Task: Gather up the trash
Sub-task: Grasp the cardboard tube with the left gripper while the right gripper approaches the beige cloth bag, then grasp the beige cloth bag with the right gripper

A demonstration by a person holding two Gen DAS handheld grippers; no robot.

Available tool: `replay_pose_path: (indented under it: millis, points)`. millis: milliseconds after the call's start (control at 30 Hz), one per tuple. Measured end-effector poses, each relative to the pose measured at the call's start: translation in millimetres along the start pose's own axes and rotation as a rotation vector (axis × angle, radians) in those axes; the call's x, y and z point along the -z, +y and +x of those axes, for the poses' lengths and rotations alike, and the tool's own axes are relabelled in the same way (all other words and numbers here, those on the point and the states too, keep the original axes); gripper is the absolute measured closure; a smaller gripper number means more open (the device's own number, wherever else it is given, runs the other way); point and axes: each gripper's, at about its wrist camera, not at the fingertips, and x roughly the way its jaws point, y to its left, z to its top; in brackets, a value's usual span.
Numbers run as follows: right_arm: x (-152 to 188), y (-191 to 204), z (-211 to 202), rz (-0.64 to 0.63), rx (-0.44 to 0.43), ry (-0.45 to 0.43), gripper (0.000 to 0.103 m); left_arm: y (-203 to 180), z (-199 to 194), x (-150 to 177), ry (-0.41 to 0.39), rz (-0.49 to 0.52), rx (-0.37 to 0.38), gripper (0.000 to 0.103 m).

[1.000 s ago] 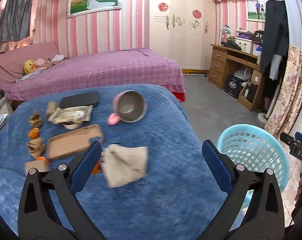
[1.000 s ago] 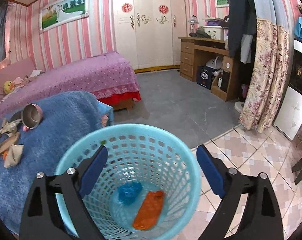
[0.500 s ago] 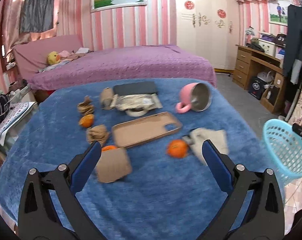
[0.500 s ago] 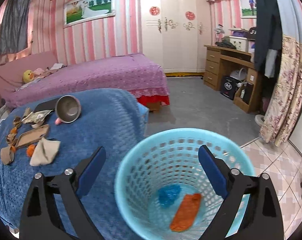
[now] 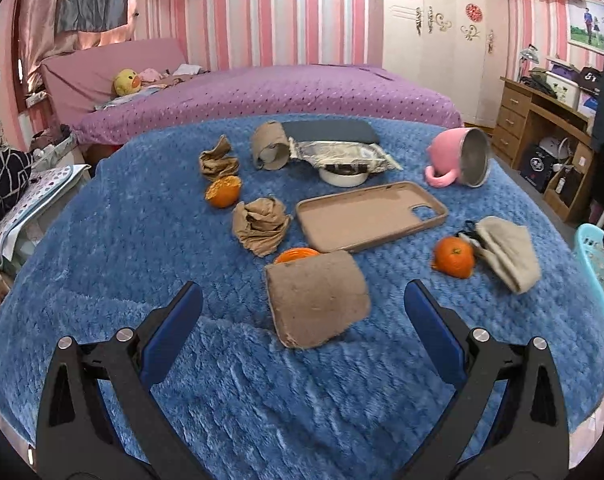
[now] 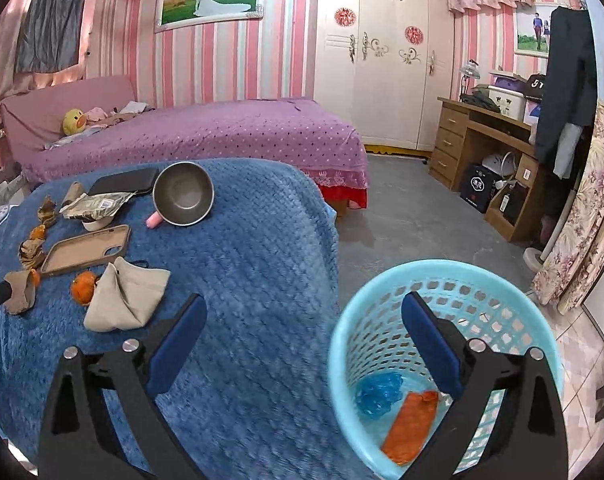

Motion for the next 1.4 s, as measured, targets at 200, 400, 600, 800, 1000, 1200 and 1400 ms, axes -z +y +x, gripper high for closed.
replay_pose_path:
  millis: [200, 400, 600, 800, 1000, 1200, 1400]
  points:
    - [-3, 17, 9, -0.025, 0.001, 0.011, 0.007, -4, 24, -6, 0.032, 0.003, -0.021, 0.006]
    - [-3, 32, 16, -0.049, -0.025, 0.028, 0.007, 2, 34, -6, 0.084, -0.045, 0.011, 0.028]
    - [-3, 55, 23, -0.083, -0.053, 0.043, 0.007, 0, 27, -2, 0.081, -0.025, 0.029, 0.044]
    - [-1, 80, 23, -0.105, -0.095, 0.049, 0.007, 9, 7, 0, 0.046, -0.03, 0.039, 0.044]
    - [3, 100, 30, -0.123, -0.138, 0.074, 0.007, 24, -1, 1, 0.009, -0.002, -0.039, 0.044]
    - [4, 119, 48, -0.12, -0.193, 0.137, 0.007, 40, 4, -2, 0.015, -0.037, -0.059, 0.044]
    - [9, 132, 58, -0.164, -0.242, 0.191, 0.027, 45, 11, -3, 0.022, -0.04, -0.073, 0.044]
